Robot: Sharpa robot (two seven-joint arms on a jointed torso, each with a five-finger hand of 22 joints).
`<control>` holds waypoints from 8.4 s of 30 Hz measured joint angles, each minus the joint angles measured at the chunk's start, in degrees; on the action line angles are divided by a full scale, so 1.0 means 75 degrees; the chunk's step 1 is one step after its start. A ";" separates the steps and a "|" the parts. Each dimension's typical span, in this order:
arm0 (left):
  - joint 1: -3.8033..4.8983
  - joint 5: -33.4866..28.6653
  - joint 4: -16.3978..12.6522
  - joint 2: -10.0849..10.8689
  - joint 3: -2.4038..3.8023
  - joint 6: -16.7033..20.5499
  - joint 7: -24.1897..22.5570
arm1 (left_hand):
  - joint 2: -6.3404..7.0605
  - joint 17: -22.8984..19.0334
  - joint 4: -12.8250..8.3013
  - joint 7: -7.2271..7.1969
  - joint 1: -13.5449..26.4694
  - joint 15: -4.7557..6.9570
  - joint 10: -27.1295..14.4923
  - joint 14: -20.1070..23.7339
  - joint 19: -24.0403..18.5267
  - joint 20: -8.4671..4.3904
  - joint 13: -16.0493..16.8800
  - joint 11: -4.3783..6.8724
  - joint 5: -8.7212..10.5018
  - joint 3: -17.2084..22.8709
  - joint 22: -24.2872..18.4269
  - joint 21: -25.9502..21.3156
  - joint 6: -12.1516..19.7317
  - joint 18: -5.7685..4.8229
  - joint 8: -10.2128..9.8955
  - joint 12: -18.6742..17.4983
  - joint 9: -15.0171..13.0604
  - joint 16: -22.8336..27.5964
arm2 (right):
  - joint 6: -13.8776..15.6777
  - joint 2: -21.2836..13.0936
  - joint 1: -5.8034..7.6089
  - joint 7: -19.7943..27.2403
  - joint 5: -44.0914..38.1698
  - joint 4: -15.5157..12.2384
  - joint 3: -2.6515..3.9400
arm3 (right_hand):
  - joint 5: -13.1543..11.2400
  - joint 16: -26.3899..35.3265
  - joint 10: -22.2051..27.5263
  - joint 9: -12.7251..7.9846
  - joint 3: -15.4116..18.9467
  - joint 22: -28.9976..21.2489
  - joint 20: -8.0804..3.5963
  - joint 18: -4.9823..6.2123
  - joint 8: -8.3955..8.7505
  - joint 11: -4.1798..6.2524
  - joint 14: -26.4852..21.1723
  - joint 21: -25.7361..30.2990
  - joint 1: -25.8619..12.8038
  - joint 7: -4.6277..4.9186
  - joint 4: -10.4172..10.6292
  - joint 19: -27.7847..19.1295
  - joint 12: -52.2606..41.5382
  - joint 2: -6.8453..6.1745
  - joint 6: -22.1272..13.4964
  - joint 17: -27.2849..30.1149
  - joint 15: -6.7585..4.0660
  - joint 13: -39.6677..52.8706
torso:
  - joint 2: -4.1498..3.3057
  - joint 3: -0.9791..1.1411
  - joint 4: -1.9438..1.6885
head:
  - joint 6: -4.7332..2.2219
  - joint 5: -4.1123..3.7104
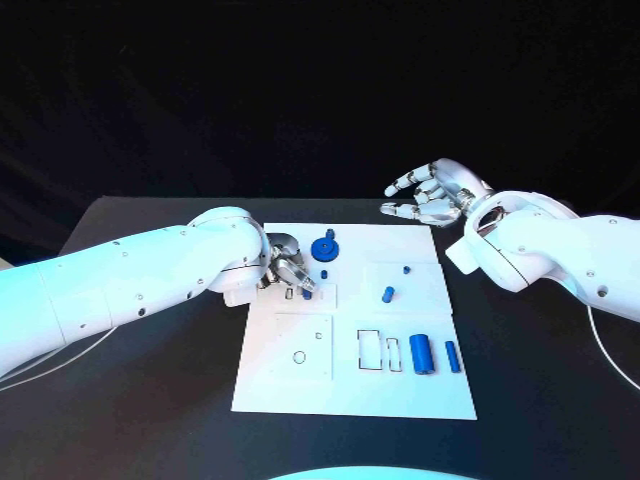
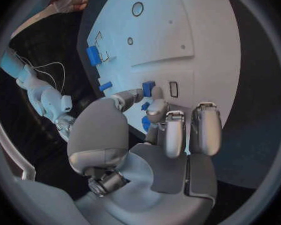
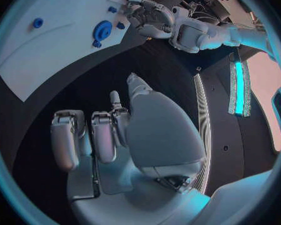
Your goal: Assemble the parts on the task board
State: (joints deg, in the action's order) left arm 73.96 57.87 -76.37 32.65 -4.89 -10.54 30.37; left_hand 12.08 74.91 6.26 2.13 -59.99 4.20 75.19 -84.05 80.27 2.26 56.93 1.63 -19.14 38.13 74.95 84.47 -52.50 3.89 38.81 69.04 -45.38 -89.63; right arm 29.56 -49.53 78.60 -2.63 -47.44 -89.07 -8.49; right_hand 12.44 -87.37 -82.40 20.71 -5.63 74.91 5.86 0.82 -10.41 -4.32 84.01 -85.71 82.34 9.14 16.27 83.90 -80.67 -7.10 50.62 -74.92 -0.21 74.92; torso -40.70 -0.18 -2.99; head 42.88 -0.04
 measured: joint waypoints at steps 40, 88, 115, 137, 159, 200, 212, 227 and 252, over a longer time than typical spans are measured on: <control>-0.0072 -0.0103 -0.0308 0.0370 0.0257 0.0112 0.0021 | -0.0191 -0.0001 0.1410 0.0017 0.0311 -0.0001 0.0080 0.0000 0.0027 -0.0027 0.0359 0.0027 0.1754 -0.2535 -0.0003 0.0000 -0.0226 0.0000 -0.0113 0.0202 -0.0053 0.0000 | 0.0045 -0.0018 -0.0008 0.0018 -0.0015 0.0020 0.0000 | -0.0241 0.0000 0.0000 -0.0007 0.0000 0.0004 0.0000 0.0000 -0.0031 0.0001 0.0000 0.0028 0.0060 0.0000 0.0000 0.0000 -0.0001 -0.0060 0.0001 0.0002 0.0000 -0.0001 | 0.0006 -0.0002 0.0001 | -0.0078 -0.0049; 0.0399 0.0150 0.2437 -0.0738 0.0477 -0.0399 -0.0163 | -0.0671 0.0005 0.1410 0.0537 -0.0398 -0.0319 -0.0922 0.0015 -0.0301 0.0328 -0.0858 -0.0478 0.1684 -0.2956 -0.0381 -0.0242 0.0595 0.0001 -0.1289 -0.0574 0.0652 0.0042 | 0.0073 0.0002 -0.0009 0.0042 -0.0005 0.0106 0.0000 | -0.0240 0.0000 -0.0001 -0.0006 0.0000 0.0000 0.0000 0.0000 -0.0031 0.0001 0.0000 0.0028 0.0060 0.0000 0.0000 0.0000 -0.0001 -0.0060 0.0001 -0.0001 0.0000 -0.0001 | -0.0033 -0.0021 0.0011 | -0.0190 0.0060; 0.0357 -0.0071 0.2857 -0.1018 0.0369 -0.0568 -0.0360 | -0.0791 0.0002 0.1400 0.0536 -0.0423 -0.0318 -0.0921 0.0015 -0.0301 0.0327 -0.0849 -0.0478 0.1684 -0.3114 -0.0316 -0.0242 0.0428 0.0000 -0.1377 -0.0574 0.0691 0.0042 | 0.0072 0.0042 -0.0009 0.0045 -0.0006 0.0125 0.0000 | -0.0240 0.0000 -0.0001 -0.0012 0.0000 -0.0001 0.0000 0.0000 -0.0060 0.0001 0.0000 0.0028 0.0060 0.0000 0.0000 0.0000 -0.0001 -0.0060 0.0001 0.0001 0.0000 -0.0001 | -0.0029 -0.0015 0.0015 | -0.0121 0.0041; 0.0342 -0.0172 0.3006 -0.1077 0.0330 -0.0763 -0.0410 | -0.0846 0.0001 0.1377 0.0494 -0.0688 -0.0318 -0.0920 0.0015 -0.0301 0.0327 -0.0838 -0.0478 0.1684 -0.3091 -0.0312 -0.0242 0.0308 0.0000 -0.1339 -0.0543 0.0656 0.0042 | 0.0071 0.0059 -0.0009 0.0044 -0.0008 0.0127 0.0000 | -0.0240 0.0000 -0.0001 -0.0012 0.0000 0.0005 0.0000 0.0000 -0.0060 0.0001 0.0000 0.0028 0.0060 0.0000 0.0000 0.0000 -0.0001 -0.0060 0.0001 0.0002 0.0000 -0.0001 | -0.0018 -0.0007 0.0002 | -0.0076 0.0048; 0.0334 -0.0300 0.3011 -0.1105 0.0314 -0.0750 -0.0537 | -0.1046 0.0000 0.1262 0.0439 -0.1811 -0.0318 -0.0892 0.0015 -0.0284 0.0310 -0.0849 -0.0393 0.1685 -0.2334 -0.0265 -0.0242 0.0253 0.0001 -0.1250 -0.0544 0.0559 0.0041 | 0.0070 0.0069 -0.0009 0.0044 -0.0009 0.0131 0.0000 | -0.0240 0.0000 -0.0001 -0.0011 0.0000 0.0003 0.0000 0.0000 -0.0060 0.0001 0.0000 0.0028 0.0060 0.0000 0.0000 0.0000 -0.0001 -0.0060 0.0002 -0.0004 0.0000 -0.0001 | -0.0018 -0.0013 0.0005 | -0.0083 0.0048; 0.0290 -0.1266 0.0244 0.0790 0.0296 0.0309 -0.0588 | -0.0199 -0.0001 0.0522 0.0243 -0.0521 -0.0082 -0.0178 0.0000 0.0055 0.0055 -0.0302 -0.0094 -0.0142 0.0650 0.0001 -0.0027 0.0356 0.0001 0.0016 -0.0089 -0.0815 -0.0001 | 0.0051 -0.0014 -0.0010 0.0029 -0.0012 0.0160 -0.0008 | -0.0193 0.0000 -0.0001 -0.0011 0.0000 0.0000 0.0000 0.0000 -0.0060 0.0001 0.0000 0.0027 0.0060 -0.0001 0.0000 0.0000 -0.0001 -0.0060 0.0002 -0.0001 0.0000 -0.0001 | 0.0045 -0.0012 -0.0070 | -0.0021 0.0045; -0.0017 -0.0648 -0.0788 0.1206 0.0157 0.1040 -0.0518 | -0.0148 -0.0001 0.0479 0.0234 -0.0411 -0.0056 -0.0045 0.0027 0.0082 0.0028 -0.0177 -0.0069 -0.0292 0.0609 0.0000 -0.0028 0.0288 0.0001 0.0076 -0.0012 -0.0842 -0.0001 | 0.0048 -0.0042 -0.0011 0.0030 -0.0010 0.0154 -0.0019 | -0.0193 0.0000 -0.0001 -0.0011 0.0000 -0.0001 0.0000 0.0000 -0.0089 0.0001 0.0000 0.0027 0.0060 0.0000 0.0000 0.0000 -0.0001 -0.0060 0.0002 0.0000 0.0000 0.0000 | 0.0056 -0.0018 -0.0090 | 0.0026 0.0092; -0.0249 0.0122 -0.1018 0.1167 0.0068 0.1288 -0.0388 | -0.0118 -0.0001 0.0479 0.0216 -0.0381 -0.0040 -0.0042 0.0012 0.0081 0.0028 -0.0132 -0.0067 -0.0342 0.0609 -0.0001 0.0000 0.0248 0.0002 0.0076 0.0024 -0.0831 0.0000 | 0.0039 -0.0040 -0.0034 0.0033 -0.0010 0.0151 -0.0023 | -0.0193 0.0000 -0.0001 -0.0011 0.0000 0.0005 0.0000 0.0000 -0.0089 0.0001 0.0000 0.0027 0.0060 0.0000 0.0000 0.0000 -0.0001 -0.0060 0.0002 0.0001 0.0000 -0.0001 | 0.0035 -0.0017 -0.0067 | 0.0064 0.0114; -0.0275 0.0464 -0.0893 0.0994 0.0071 0.0897 -0.0243 | -0.0040 -0.0001 0.0155 0.0203 -0.0302 -0.0029 0.0025 0.0000 0.0109 -0.0001 -0.0097 -0.0055 -0.0402 0.0891 -0.0003 0.0004 0.0207 0.0002 0.0061 0.0032 -0.0847 0.0000 | 0.0019 -0.0047 -0.0045 0.0035 0.0012 0.0149 -0.0023 | -0.0193 0.0000 -0.0001 -0.0011 0.0000 0.0002 0.0000 0.0000 -0.0089 0.0001 0.0000 0.0027 0.0060 0.0000 0.0000 0.0000 -0.0001 -0.0060 0.0002 0.0002 0.0000 -0.0001 | 0.0035 -0.0007 -0.0067 | 0.0146 0.0104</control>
State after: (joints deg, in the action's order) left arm 71.89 61.35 -83.07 40.11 -4.36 -3.81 28.55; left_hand 11.77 74.90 7.42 3.65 -62.26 3.98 75.38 -84.05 81.09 2.26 56.20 1.22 -22.15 44.81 74.93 84.50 -50.95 3.90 39.27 69.28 -51.73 -89.63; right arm 29.70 -49.88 78.26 -2.37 -47.35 -87.95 -8.67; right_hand 10.99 -87.37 -82.40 20.63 -5.63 74.93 5.86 0.82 -11.08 -4.31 84.01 -85.50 82.79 9.13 16.27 83.90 -80.68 -7.55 50.63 -74.90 -0.21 74.91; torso -40.44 -0.23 -3.49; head 43.98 0.74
